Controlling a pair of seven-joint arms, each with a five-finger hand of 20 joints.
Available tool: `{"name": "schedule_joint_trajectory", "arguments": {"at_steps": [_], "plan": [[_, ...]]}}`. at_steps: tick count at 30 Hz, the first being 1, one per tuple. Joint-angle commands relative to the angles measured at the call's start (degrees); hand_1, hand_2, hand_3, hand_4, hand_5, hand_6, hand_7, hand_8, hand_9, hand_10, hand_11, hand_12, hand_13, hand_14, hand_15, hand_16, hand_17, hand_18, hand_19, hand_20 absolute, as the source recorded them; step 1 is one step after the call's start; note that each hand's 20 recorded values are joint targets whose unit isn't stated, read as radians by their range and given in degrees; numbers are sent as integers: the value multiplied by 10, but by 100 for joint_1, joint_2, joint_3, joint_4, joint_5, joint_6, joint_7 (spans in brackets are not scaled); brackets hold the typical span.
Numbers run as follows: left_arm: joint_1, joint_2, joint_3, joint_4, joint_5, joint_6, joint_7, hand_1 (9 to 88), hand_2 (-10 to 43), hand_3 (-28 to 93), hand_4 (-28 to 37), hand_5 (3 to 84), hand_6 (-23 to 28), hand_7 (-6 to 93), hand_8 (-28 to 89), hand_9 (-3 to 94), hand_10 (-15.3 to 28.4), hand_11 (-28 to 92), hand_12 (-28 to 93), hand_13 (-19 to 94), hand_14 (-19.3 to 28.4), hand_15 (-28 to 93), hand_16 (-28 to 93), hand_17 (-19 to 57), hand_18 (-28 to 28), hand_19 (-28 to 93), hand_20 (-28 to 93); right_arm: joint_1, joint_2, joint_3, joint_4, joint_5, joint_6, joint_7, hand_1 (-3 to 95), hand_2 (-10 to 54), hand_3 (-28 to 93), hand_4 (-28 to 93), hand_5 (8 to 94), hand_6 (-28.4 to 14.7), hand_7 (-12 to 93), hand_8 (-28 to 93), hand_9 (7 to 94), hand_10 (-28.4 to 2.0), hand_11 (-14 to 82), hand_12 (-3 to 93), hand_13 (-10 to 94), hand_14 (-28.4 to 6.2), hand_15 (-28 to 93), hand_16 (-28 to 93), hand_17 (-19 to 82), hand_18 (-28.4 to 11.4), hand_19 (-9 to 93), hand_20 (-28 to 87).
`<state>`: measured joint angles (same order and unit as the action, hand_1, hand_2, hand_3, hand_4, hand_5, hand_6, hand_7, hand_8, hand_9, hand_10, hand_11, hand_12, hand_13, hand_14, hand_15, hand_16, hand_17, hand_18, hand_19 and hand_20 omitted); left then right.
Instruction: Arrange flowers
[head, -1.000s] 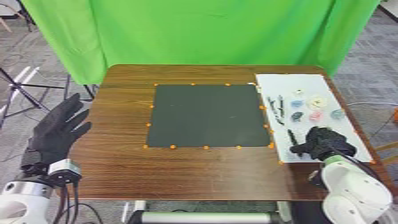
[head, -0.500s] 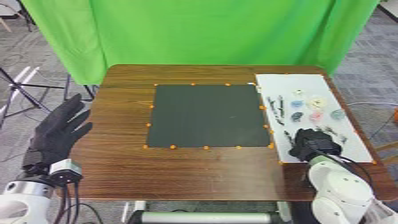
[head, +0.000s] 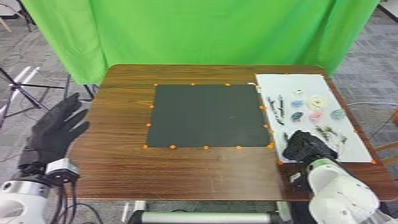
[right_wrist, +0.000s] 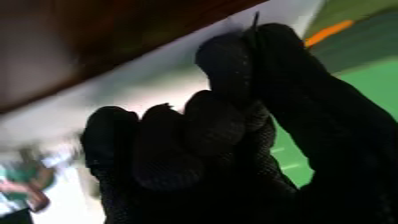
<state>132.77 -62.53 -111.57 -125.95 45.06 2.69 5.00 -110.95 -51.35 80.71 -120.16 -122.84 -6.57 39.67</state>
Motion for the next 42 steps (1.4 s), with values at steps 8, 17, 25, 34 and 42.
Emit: {"name": "schedule_joint_trajectory", "arguments": {"at_steps": [8,17,25,34,42], "plan": [[1055,-52,-1276,-322,46,-870,-100,249,-85,689,-259,239,12,188,-101,184,89,135,191,132,113,187,69,-101,169,351,99,1876,-466,-997,-111,738,1020,-185,425,-95,837,-205,726,-7,583,199,795,-108,683,506,728,-111,901,414,374,-233,932,622],[1440,-204,-1263,-435,-80,-839,-41,251,-95,680,-255,248,6,187,-98,194,84,123,199,140,110,169,77,-96,167,333,103,2802,-1500,-2467,661,-653,576,-292,413,-95,835,-168,764,0,547,224,824,-99,669,500,770,-98,890,403,421,-234,932,647],[1388,-71,-1143,-403,-126,-762,5,252,-95,679,-257,252,6,187,-99,195,84,121,201,142,111,167,79,-95,166,329,104,3216,-2137,-3383,1437,-1335,91,-365,406,-95,837,-157,775,8,542,231,840,-94,662,501,785,-92,886,404,436,-234,932,657],[1167,93,-995,-301,-116,-793,-99,251,-95,678,-258,251,11,181,-96,192,88,117,202,141,111,167,80,-95,167,329,107,3672,-2361,-4161,2011,-1639,-248,-344,400,-95,839,-156,790,15,530,230,849,-91,655,498,798,-89,881,404,452,-236,932,660],[1109,202,-915,-285,-113,-762,-170,249,-95,681,-257,251,12,181,-94,191,89,120,203,141,112,169,80,-95,167,329,107,3713,-2602,-4287,2347,-1857,-27,-309,398,-95,840,-153,805,22,514,229,867,-82,644,493,819,-78,873,402,479,-233,932,663]]}}
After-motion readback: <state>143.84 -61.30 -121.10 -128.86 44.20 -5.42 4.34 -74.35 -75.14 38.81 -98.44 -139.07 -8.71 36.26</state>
